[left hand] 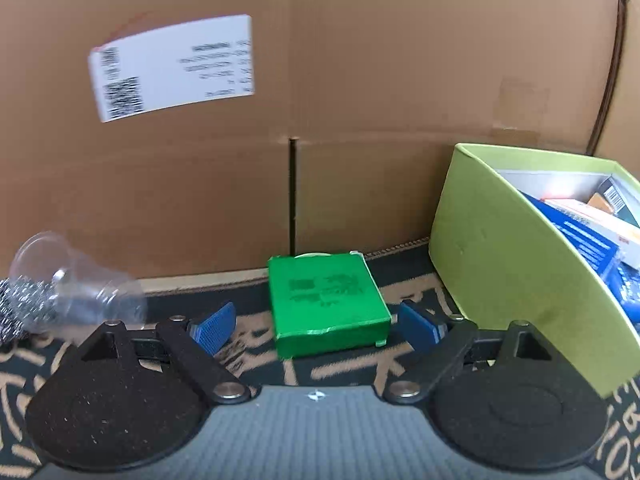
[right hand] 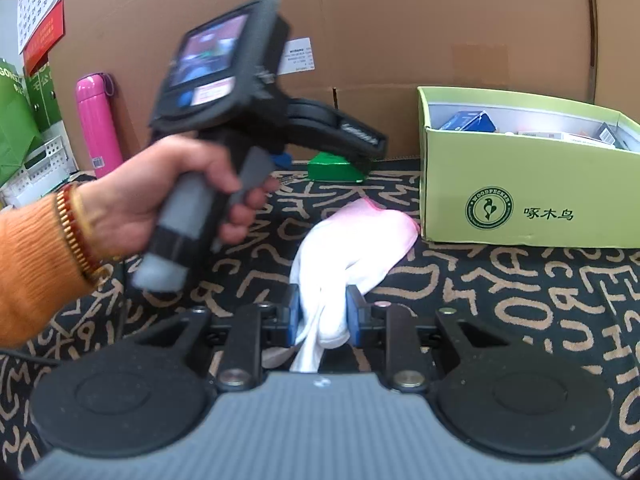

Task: Organize objects
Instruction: 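Grasp the green box with the left tool while the right tool grasps the white glove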

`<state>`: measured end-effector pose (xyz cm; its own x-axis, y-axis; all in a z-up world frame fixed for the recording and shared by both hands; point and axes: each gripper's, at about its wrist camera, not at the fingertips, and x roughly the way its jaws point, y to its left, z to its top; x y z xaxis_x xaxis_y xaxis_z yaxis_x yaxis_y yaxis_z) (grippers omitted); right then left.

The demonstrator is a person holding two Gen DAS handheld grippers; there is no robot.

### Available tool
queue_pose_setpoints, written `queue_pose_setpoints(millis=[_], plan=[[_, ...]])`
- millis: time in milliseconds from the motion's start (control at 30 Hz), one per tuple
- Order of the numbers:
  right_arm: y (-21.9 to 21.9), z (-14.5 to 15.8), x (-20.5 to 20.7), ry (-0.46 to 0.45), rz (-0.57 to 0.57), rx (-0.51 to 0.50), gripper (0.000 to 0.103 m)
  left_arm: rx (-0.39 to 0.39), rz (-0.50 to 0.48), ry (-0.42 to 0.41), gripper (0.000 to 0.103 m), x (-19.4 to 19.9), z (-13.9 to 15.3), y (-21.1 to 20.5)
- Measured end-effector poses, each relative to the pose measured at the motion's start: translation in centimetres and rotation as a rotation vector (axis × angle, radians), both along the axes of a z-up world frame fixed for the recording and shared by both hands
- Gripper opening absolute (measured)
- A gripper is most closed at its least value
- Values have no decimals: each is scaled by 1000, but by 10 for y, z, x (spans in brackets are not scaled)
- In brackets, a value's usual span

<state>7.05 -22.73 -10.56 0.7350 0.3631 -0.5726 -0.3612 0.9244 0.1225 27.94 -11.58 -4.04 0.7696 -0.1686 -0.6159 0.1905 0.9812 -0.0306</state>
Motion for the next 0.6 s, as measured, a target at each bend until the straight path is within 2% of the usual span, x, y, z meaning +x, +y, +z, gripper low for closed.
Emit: queue_pose_setpoints(millis=[133,300,467,600], plan=[[-1,-1,1,7,-1,11,23,24,11,18,87,11,-9,0],[-1,-3,2,13,-5,14,24,7,3,-10,65,4,-8,9],[-1,-4,3,14,-7,11,24,14,-9,-15,65,-10,-6,19],[-2,-4,1,12,-14,19,24,19,-42,-8,64,-43,-3,33]])
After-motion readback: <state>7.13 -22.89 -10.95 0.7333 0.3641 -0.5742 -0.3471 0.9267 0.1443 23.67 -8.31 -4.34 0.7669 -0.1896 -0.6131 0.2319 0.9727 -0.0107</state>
